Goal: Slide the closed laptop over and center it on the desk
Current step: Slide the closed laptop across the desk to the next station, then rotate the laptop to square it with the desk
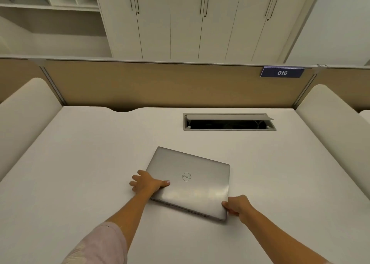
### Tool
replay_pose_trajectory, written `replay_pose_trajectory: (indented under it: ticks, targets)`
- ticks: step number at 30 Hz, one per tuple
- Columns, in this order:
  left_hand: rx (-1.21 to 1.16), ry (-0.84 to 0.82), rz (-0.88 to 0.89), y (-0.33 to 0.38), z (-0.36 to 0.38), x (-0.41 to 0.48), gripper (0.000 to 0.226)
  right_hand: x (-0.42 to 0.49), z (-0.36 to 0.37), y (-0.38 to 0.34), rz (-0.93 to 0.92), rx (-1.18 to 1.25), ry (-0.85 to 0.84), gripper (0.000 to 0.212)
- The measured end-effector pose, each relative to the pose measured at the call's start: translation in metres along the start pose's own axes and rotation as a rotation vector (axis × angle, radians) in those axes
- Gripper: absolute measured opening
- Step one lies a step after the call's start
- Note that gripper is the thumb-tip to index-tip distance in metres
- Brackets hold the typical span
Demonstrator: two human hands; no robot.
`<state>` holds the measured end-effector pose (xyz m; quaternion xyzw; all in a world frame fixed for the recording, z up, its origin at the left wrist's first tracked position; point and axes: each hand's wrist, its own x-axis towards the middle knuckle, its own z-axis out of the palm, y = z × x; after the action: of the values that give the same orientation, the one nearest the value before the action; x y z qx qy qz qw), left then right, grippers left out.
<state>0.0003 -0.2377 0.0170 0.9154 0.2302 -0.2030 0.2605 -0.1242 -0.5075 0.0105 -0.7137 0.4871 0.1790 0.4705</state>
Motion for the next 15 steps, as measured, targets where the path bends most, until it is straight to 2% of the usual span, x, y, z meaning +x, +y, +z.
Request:
replay_pose_trajectory:
  ticks: [6, 7, 8, 10, 11, 13, 15]
  targets:
    - [0.154, 0.067, 0.075, -0.004, 0.004, -0.005, 0.108, -0.002, -0.009, -0.003, -0.079, -0.098, -0.048, 0.009]
    - [0.158, 0.069, 0.092, -0.006, 0.005, -0.007, 0.108, -0.004, -0.012, -0.005, -0.103, -0.095, -0.047, 0.013]
    - [0.14, 0.068, 0.101, -0.008, 0.007, -0.01, 0.11, -0.004, -0.016, -0.008, -0.134, -0.079, -0.017, 0.028]
    - [0.061, 0.073, 0.093, -0.014, 0.013, -0.02, 0.119, -0.006, -0.022, -0.015, -0.235, -0.127, 0.102, 0.053]
    - [0.003, 0.088, 0.08, -0.016, 0.016, -0.027, 0.122, -0.006, -0.024, -0.02, -0.297, -0.163, 0.149, 0.059]
    - [-0.145, 0.113, 0.016, -0.02, 0.021, -0.042, 0.124, -0.004, -0.024, -0.033, -0.413, -0.174, 0.185, 0.061]
    - [-0.321, 0.088, -0.121, -0.021, 0.024, -0.057, 0.123, -0.002, -0.02, -0.049, -0.512, -0.199, 0.191, 0.057]
